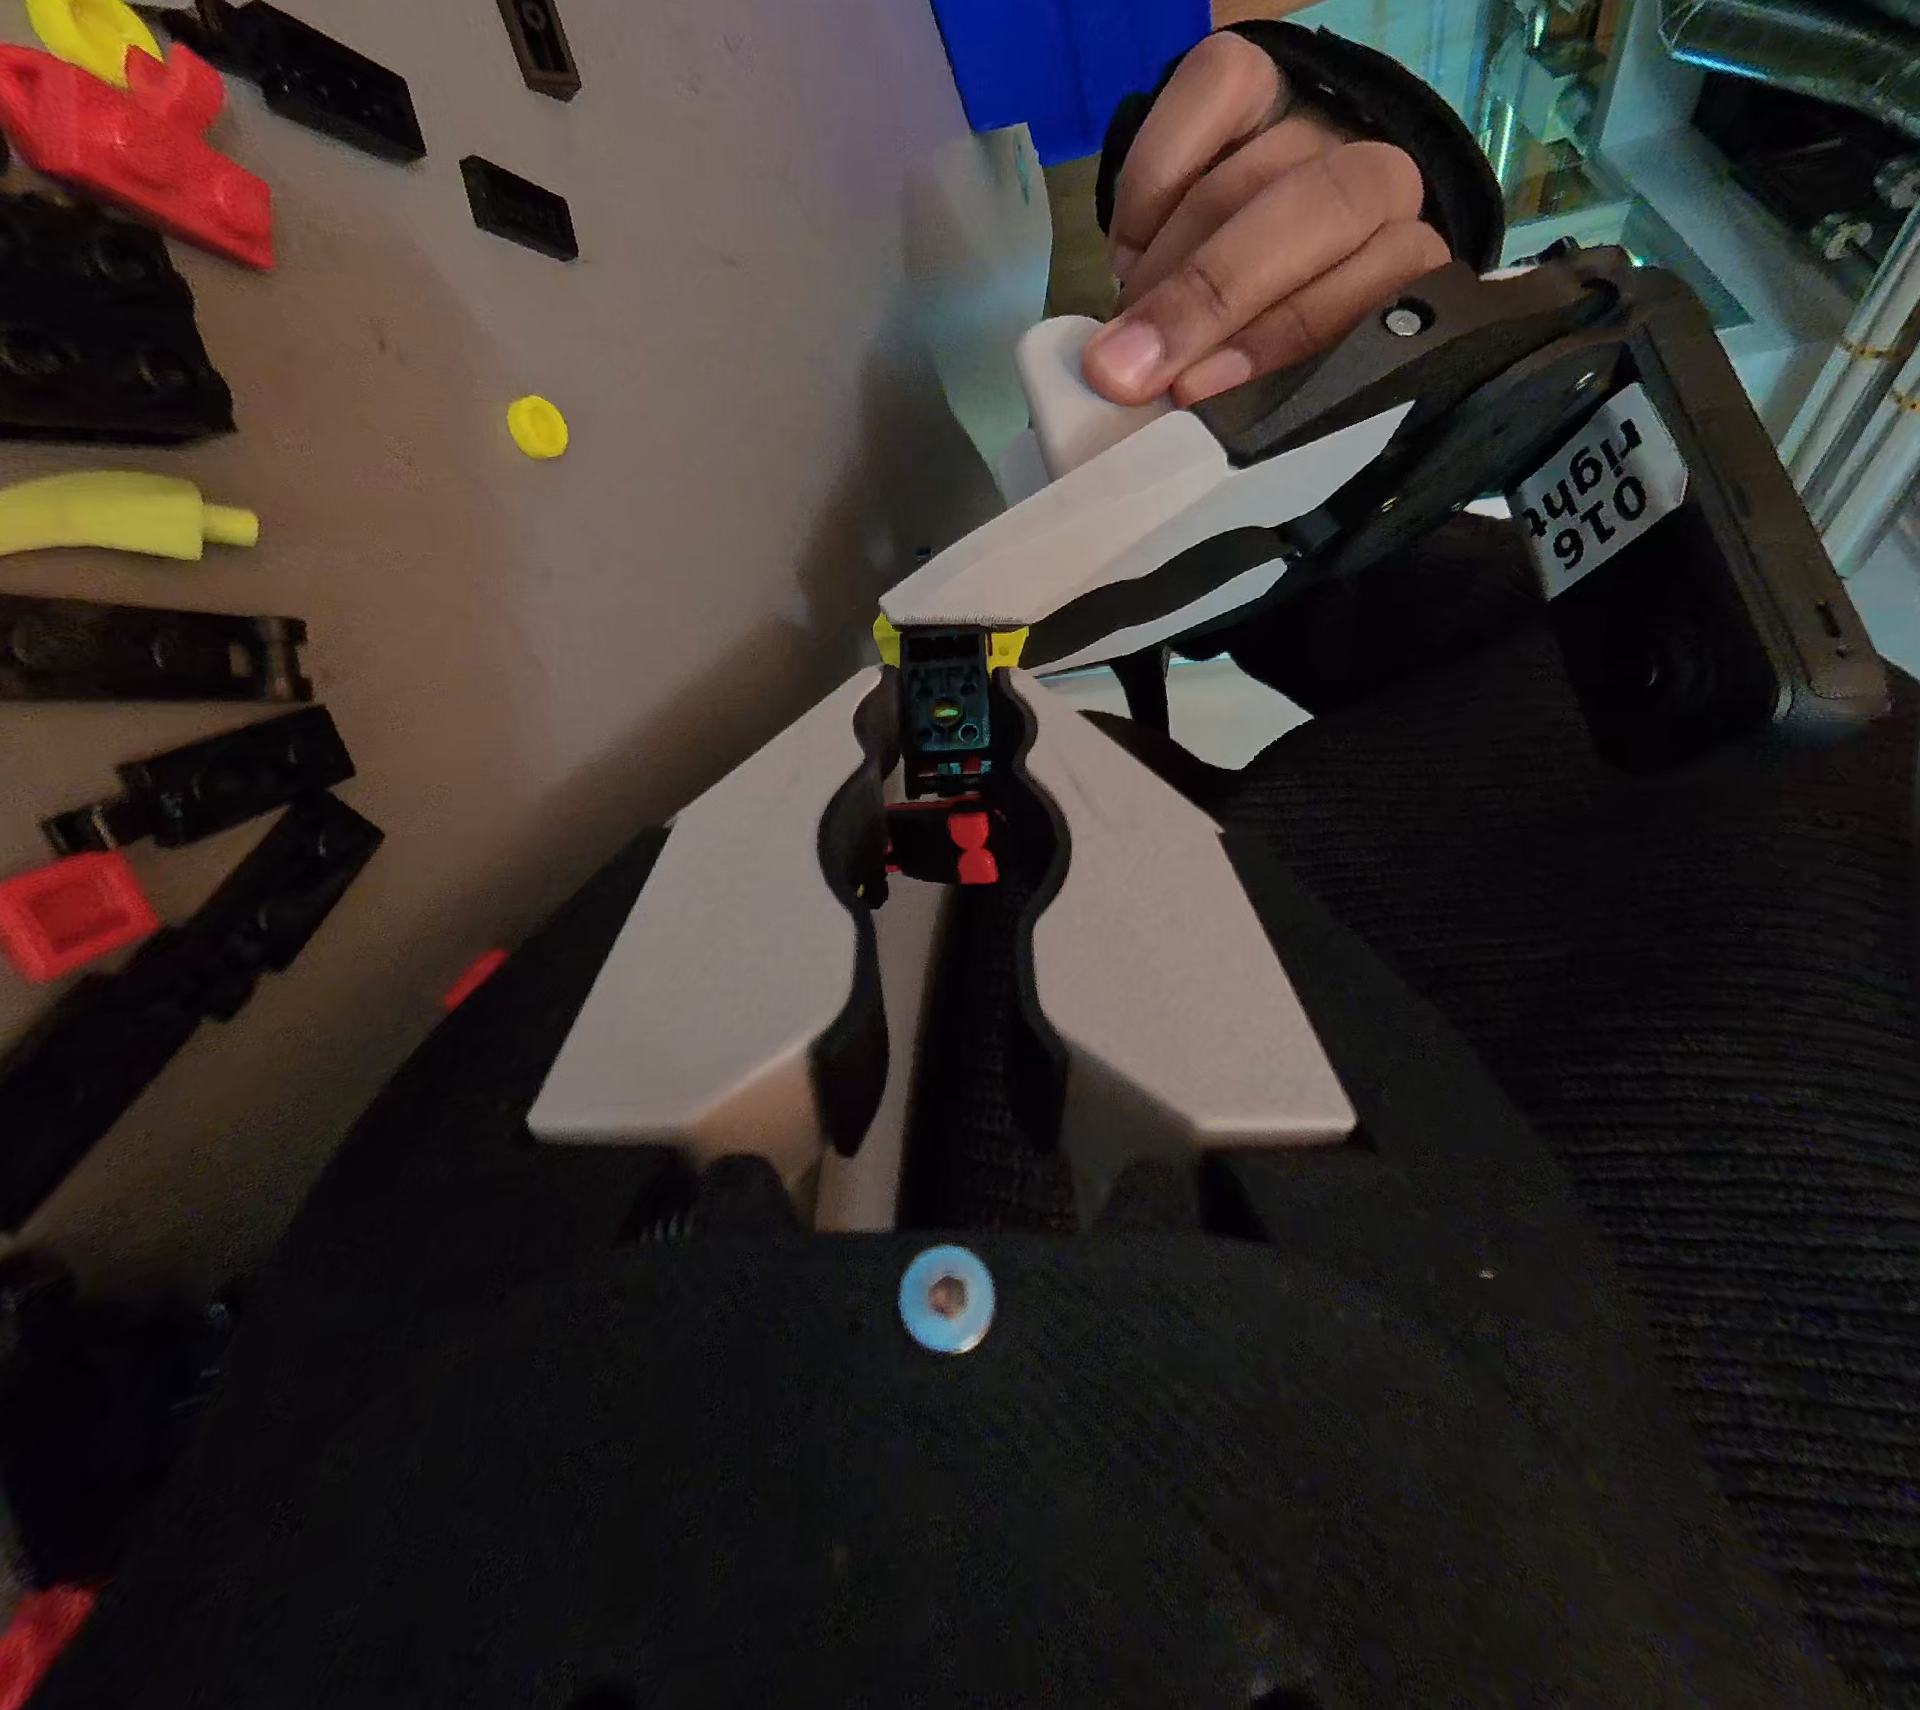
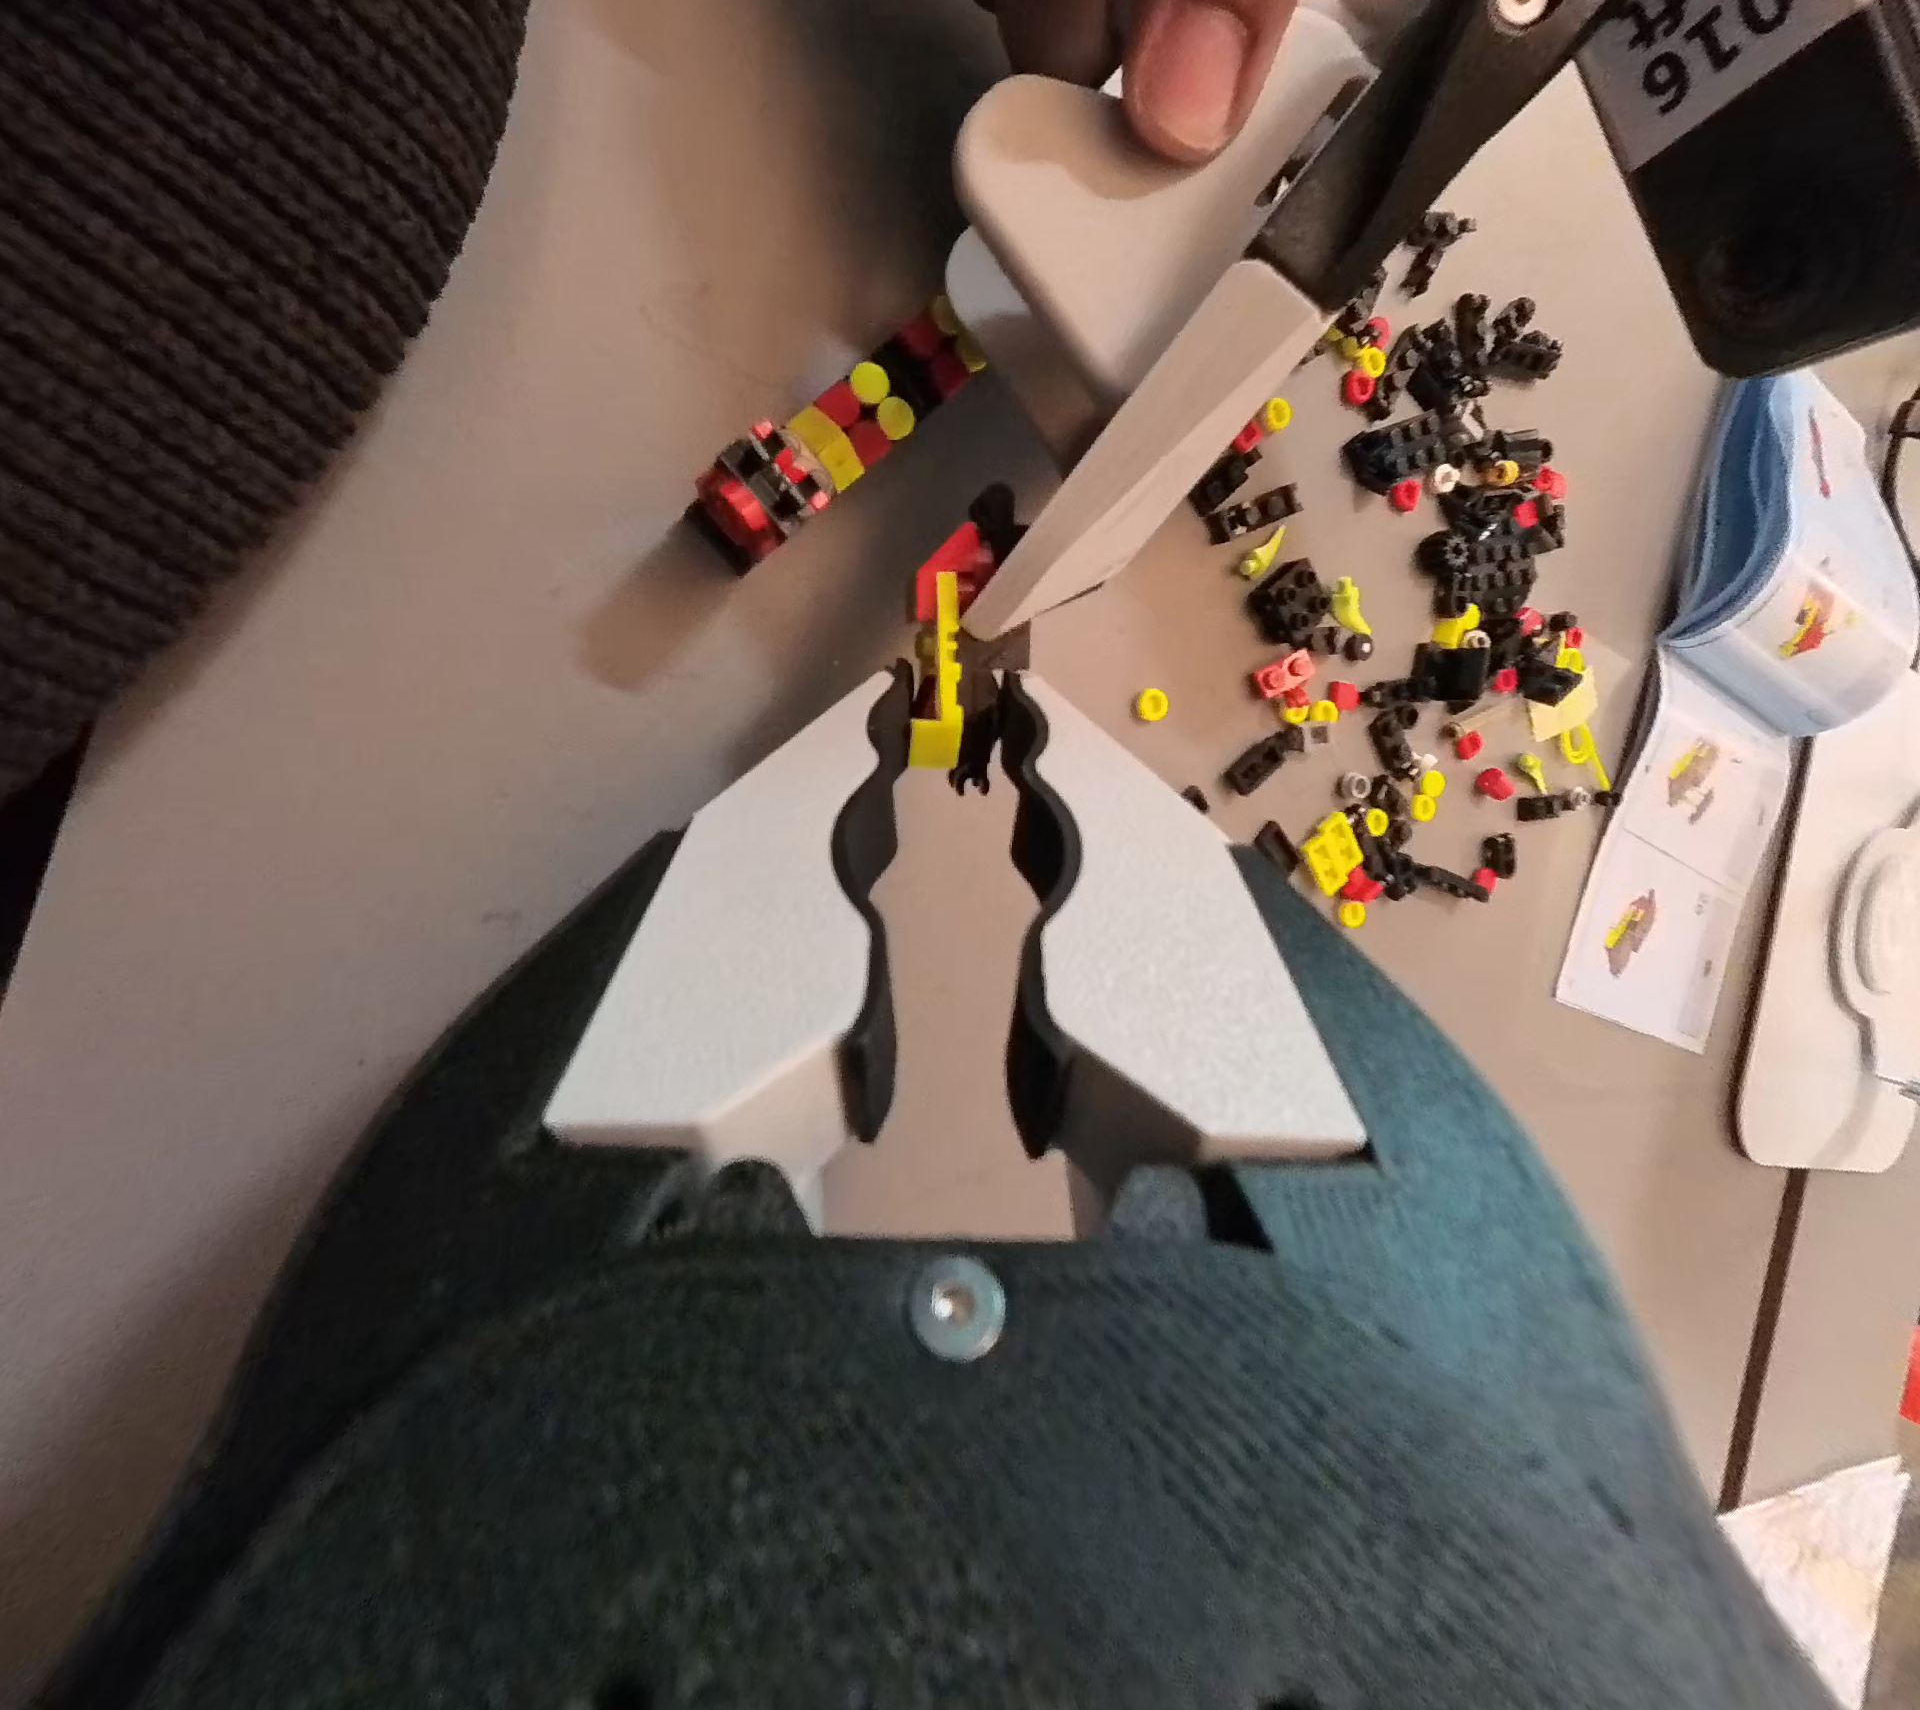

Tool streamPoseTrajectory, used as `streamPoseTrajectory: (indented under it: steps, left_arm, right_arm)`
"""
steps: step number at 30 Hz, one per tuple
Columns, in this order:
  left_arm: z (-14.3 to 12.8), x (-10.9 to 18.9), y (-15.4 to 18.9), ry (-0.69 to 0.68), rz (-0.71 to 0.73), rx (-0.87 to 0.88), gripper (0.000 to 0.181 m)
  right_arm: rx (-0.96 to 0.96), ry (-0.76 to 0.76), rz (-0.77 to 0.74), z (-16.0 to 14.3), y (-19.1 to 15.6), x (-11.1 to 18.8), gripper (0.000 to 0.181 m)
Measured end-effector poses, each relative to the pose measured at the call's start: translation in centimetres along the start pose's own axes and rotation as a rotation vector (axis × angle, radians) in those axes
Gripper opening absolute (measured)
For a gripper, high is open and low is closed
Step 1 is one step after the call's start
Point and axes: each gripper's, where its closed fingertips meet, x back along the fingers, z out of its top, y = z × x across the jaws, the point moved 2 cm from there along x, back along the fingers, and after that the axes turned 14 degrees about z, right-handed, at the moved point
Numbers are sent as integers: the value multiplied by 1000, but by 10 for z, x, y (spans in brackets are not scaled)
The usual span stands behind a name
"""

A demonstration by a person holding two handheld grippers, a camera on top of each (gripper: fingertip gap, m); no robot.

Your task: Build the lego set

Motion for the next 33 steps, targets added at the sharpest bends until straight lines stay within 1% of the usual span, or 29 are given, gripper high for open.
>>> streamPoseTrajectory:
  steps: [6,8,10,15,17,25,33]
  left_arm:
    - [5,6,2,29,-22,6,14]
    - [6,6,2,33,-23,4,14]
    - [5,6,2,31,-23,3,14]
    - [5,5,1,30,-17,3,14]
    - [5,5,1,30,-13,1,13]
    - [5,3,1,37,-7,-4,13]
    - [2,-2,-4,24,37,-19,14]
  right_arm:
    - [-20,39,-44,2,7,6,16]
    - [-38,52,-57,0,10,9,24]
    - [-60,66,-47,0,11,9,26]
    - [-43,65,-23,1,6,7,20]
    - [-37,55,-15,1,5,6,17]
    - [-13,21,-20,-1,4,6,16]
    - [61,-53,-50,-4,2,0,15]
